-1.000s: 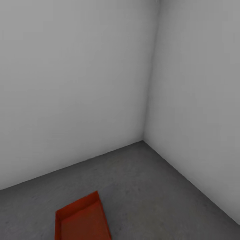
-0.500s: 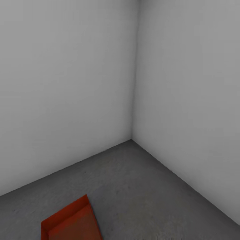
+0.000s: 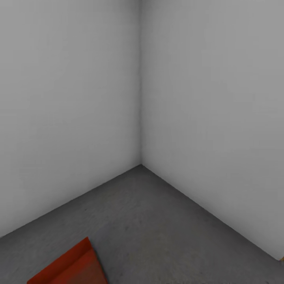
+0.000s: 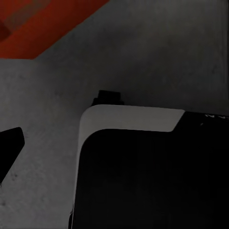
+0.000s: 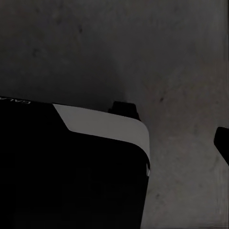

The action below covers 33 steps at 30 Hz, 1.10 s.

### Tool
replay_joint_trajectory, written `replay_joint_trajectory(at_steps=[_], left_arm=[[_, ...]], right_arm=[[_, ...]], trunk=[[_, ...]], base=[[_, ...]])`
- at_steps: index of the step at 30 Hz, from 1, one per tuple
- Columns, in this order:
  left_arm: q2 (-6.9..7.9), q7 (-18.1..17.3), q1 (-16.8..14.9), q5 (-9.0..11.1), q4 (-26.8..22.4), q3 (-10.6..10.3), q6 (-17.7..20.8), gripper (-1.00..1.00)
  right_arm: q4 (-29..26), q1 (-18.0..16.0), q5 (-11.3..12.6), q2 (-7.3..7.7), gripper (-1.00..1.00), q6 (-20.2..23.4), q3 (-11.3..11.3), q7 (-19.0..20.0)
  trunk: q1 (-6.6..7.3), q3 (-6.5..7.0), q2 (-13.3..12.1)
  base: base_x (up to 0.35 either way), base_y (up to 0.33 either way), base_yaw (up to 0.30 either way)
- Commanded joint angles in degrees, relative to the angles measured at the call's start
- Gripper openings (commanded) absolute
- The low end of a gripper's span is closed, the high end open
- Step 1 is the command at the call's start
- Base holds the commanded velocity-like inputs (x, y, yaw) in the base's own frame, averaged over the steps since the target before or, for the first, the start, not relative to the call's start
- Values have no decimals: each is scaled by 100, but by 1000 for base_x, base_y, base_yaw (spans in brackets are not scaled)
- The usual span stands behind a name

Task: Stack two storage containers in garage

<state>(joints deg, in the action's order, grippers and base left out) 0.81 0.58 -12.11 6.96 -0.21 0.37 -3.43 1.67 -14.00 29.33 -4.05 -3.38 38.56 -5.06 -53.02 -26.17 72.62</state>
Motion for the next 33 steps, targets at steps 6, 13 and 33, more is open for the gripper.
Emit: replay_joint_trajectory(at_steps=[6, 13, 33], left_arm=[[-1, 1, -2, 45, 3, -1, -17, 100], [0, -1, -2, 44, 3, -1, -17, 100], [1, 3, -2, 44, 3, -1, -17, 100]], right_arm=[[18, -7, 55, -8, 100, -16, 48, 1], [18, -7, 55, -8, 100, -11, 46, 5], [18, -7, 55, -5, 100, -4, 47, 5]], trunk=[[0, -6, 3], [0, -6, 3], [0, -6, 3]], base=[[0, 0, -289], [0, 0, -289], [0, 0, -289]])
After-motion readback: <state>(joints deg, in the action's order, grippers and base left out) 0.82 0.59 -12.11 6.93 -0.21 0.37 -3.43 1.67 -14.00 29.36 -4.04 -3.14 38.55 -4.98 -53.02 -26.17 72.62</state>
